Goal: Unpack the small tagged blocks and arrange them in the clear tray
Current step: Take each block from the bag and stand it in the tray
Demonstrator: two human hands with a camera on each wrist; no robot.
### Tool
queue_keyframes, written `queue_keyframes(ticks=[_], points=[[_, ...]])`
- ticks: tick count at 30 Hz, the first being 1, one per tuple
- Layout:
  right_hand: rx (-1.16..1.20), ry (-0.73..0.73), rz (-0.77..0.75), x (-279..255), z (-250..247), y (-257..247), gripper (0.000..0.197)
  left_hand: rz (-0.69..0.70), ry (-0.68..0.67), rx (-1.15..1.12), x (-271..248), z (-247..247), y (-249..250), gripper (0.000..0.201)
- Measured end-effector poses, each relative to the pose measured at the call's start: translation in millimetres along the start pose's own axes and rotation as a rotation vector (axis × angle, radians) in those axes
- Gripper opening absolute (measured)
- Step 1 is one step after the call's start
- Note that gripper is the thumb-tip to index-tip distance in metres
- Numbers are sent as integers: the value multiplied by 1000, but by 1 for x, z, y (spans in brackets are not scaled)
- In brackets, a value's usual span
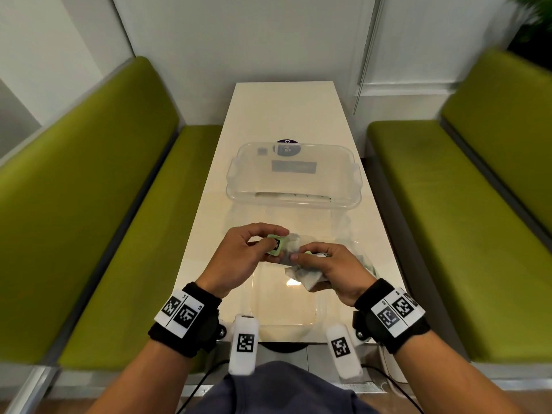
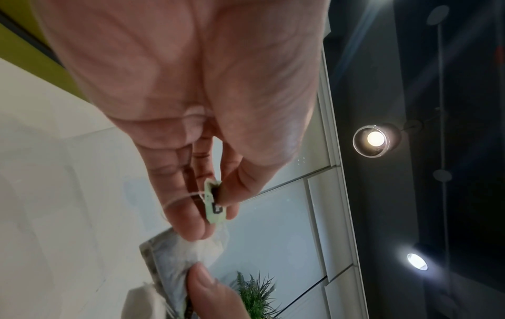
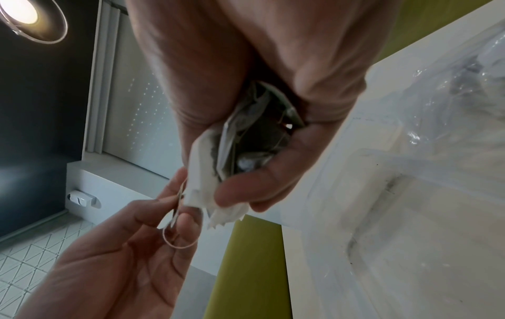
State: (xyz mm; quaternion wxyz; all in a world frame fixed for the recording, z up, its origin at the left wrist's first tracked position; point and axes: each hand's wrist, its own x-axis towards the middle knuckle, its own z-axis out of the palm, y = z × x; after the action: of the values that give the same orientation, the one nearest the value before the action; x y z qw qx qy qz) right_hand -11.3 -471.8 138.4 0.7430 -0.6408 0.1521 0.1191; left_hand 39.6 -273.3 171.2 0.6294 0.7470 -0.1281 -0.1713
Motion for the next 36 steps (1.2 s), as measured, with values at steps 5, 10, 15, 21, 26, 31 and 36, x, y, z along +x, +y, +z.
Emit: queue_keyframes(ticks=[5, 10, 15, 21, 26, 31, 36], points=[[-26, -19, 27, -3, -2, -3, 26, 36, 20, -29, 3, -4, 2, 24], [-56, -49, 32, -6, -5, -8, 21, 112, -120, 197, 7, -12, 8, 19], [-102, -85, 33, -6, -5, -14, 15, 113, -246, 343, 12, -19, 22, 24], [-138, -129, 9, -8, -3, -19, 15, 86, -229, 380, 17, -23, 33, 21], [-157, -156, 11, -7, -3, -21, 14, 95, -268, 446, 20, -26, 30, 18], [-179, -170, 8, -4, 0, -22, 13, 139, -278, 511, 22, -26, 27, 23], [-211, -190, -21, -3, 1, -23, 12, 121, -291, 597, 23, -25, 25, 34]])
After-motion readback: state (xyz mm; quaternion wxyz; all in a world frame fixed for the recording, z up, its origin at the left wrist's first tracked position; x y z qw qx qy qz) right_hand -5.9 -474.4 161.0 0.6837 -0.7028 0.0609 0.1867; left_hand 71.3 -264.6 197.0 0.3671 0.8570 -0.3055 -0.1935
